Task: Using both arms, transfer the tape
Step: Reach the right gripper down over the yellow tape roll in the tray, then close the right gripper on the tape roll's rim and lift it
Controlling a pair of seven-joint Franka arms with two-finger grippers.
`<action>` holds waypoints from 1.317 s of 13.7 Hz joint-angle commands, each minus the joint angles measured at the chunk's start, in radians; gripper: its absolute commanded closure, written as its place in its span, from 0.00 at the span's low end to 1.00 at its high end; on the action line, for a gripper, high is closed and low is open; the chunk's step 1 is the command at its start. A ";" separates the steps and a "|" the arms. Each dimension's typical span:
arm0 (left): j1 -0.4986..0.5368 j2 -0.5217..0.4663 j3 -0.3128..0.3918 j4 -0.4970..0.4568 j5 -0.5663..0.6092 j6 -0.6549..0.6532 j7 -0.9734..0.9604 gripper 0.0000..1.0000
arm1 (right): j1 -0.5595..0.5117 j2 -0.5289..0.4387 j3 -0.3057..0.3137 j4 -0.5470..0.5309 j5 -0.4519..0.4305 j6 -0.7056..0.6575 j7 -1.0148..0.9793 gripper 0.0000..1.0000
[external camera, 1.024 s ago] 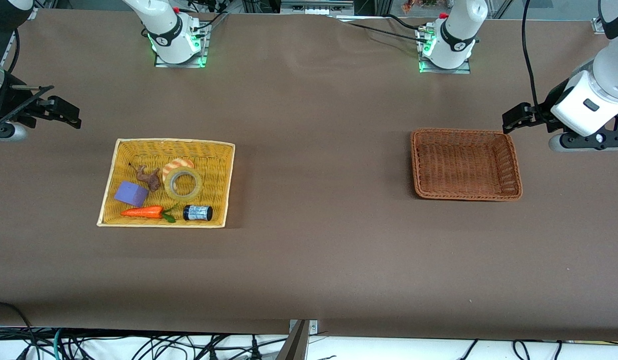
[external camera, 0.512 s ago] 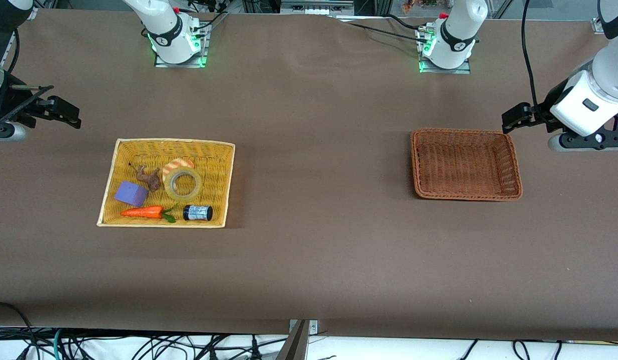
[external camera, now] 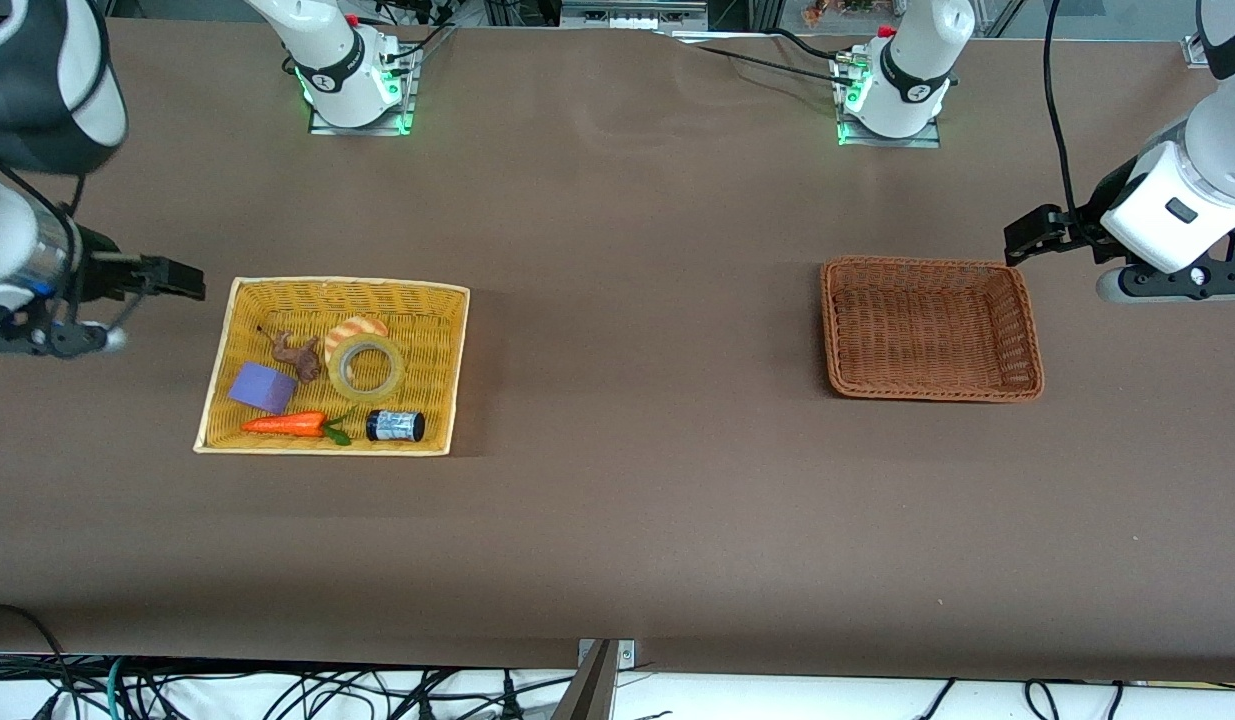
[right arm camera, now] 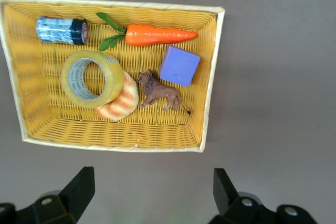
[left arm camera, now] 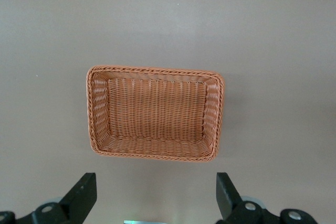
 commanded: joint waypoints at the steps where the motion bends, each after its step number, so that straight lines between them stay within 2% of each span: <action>1: 0.043 0.014 -0.001 0.012 0.004 -0.013 0.012 0.00 | 0.027 0.040 0.011 -0.070 -0.002 0.121 0.034 0.00; 5: 0.072 0.033 -0.001 0.011 0.005 -0.009 0.013 0.00 | 0.064 0.074 0.011 -0.320 -0.008 0.489 0.071 0.00; 9: 0.074 0.036 -0.005 0.012 0.005 -0.009 0.013 0.00 | 0.116 0.118 0.009 -0.340 -0.022 0.561 0.120 0.00; 18: 0.074 0.034 -0.007 0.012 0.005 -0.012 0.012 0.00 | 0.117 0.197 0.009 -0.406 -0.023 0.761 0.118 0.00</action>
